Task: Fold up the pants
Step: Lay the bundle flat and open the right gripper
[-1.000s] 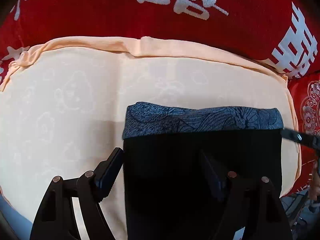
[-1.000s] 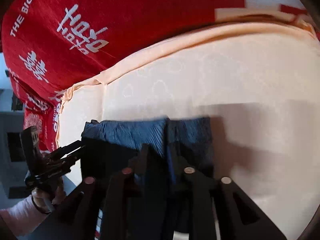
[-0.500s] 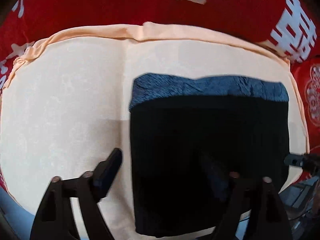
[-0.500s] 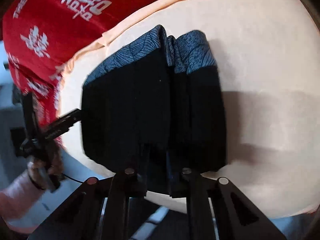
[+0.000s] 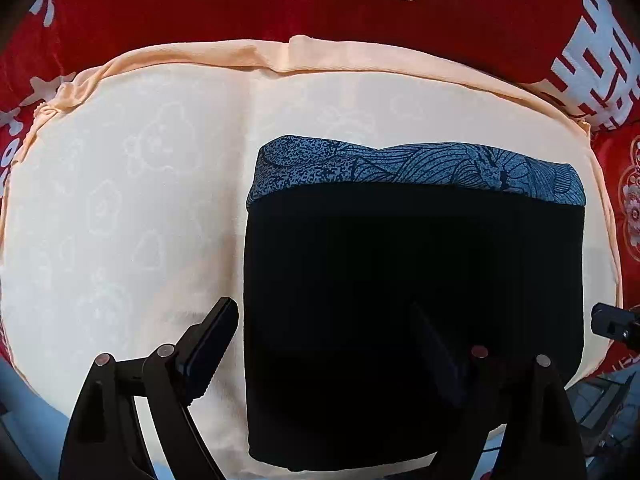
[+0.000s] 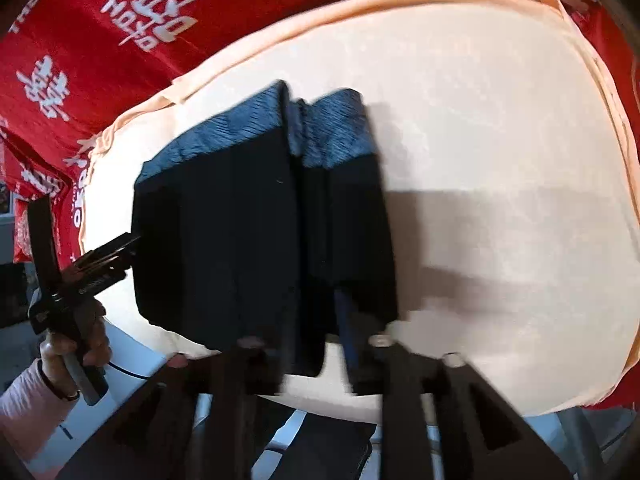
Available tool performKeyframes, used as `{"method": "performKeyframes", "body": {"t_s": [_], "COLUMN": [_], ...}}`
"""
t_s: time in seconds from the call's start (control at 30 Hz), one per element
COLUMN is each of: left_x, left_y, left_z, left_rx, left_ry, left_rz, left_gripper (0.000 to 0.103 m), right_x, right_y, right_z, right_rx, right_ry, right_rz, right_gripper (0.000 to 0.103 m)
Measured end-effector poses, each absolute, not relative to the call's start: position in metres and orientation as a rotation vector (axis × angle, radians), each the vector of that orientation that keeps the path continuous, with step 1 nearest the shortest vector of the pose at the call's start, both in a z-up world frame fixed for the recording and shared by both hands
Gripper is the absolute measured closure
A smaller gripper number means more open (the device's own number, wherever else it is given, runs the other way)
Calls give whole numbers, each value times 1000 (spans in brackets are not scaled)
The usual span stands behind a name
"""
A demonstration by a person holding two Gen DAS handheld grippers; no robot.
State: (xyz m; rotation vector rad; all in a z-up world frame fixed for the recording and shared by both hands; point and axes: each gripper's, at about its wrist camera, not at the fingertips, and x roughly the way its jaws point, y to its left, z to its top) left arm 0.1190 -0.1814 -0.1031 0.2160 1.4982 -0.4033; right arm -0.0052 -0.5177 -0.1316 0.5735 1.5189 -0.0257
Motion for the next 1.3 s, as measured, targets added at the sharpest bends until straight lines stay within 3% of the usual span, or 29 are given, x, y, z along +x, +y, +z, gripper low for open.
{"method": "performKeyframes", "body": {"t_s": [0.4,0.47,0.5,0.87,0.93,1.07,1.13,1.3], "left_x": [119,120,121,100,94,78,70,52], "left_y": [-185,-185,-185,-176,-176,-177,-177,-181], "left_z": [-104,-107,-109,-88,-81,-66,-59,-41], "left_rx": [225,230,233,231,236,246,250,300], "left_ry": [1510,1519,1527,1527,1524,1523,1527,1536], "left_rz": [-370,-357,-344,-246,-239,-263,-284,-348], "left_gripper": [15,2,1,1,1,1,1,1], "right_x": [16,15,13,-13,-20,-36,-42,-51], "right_y": [-479,-477,-476,-511,-519,-526,-523,-492], "right_z": [-129,-144,-150,-147,-145,-132,-125,-108], "right_rx": [361,329,324,381,382,420,447,455], "right_ry": [1528,1563,1571,1590,1599,1590,1577,1547], "right_rz": [72,75,72,30,8,-28,-44,-88], "right_gripper": [61,60,56,52,42,35,24,21]}}
